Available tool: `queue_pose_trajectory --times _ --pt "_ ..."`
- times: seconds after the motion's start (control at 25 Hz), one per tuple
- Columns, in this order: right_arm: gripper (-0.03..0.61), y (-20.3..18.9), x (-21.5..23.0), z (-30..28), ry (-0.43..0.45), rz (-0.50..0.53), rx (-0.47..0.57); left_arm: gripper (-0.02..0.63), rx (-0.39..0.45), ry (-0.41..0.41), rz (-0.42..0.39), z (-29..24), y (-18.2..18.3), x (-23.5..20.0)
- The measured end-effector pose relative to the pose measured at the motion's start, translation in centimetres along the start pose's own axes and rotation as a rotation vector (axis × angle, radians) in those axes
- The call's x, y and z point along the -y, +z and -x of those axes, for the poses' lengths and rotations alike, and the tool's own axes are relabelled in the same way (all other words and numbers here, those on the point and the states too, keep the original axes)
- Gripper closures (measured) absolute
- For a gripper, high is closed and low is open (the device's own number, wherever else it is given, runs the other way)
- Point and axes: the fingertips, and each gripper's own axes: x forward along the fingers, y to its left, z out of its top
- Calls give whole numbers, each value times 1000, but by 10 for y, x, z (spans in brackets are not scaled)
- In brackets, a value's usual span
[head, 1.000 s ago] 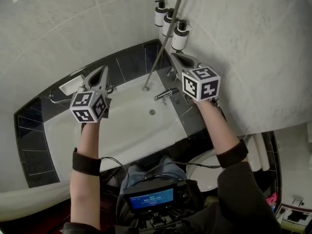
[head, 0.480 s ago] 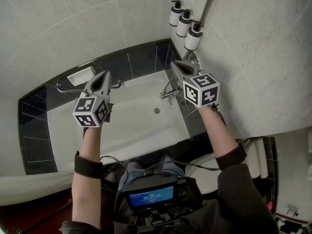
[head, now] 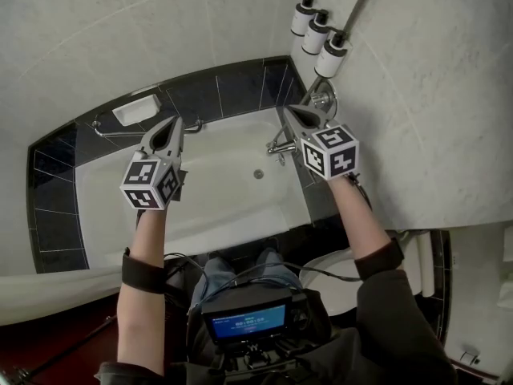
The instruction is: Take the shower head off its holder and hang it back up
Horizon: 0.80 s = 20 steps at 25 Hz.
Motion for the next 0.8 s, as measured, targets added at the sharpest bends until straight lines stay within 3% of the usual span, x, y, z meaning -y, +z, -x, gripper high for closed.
queue_pose_trajectory --times 0.2,0.48,0.8 --pt "552 -36 6 -14 -25 40 -65 614 -22 14 30 -2 -20 -5" --pt "552 -112 14 -39 -58 37 -182 614 -79 -9 47 -11 -77 -10" --pt "552 -205 28 -75 -127 -42 -261 614 -132 -72 42 -40 -159 -9"
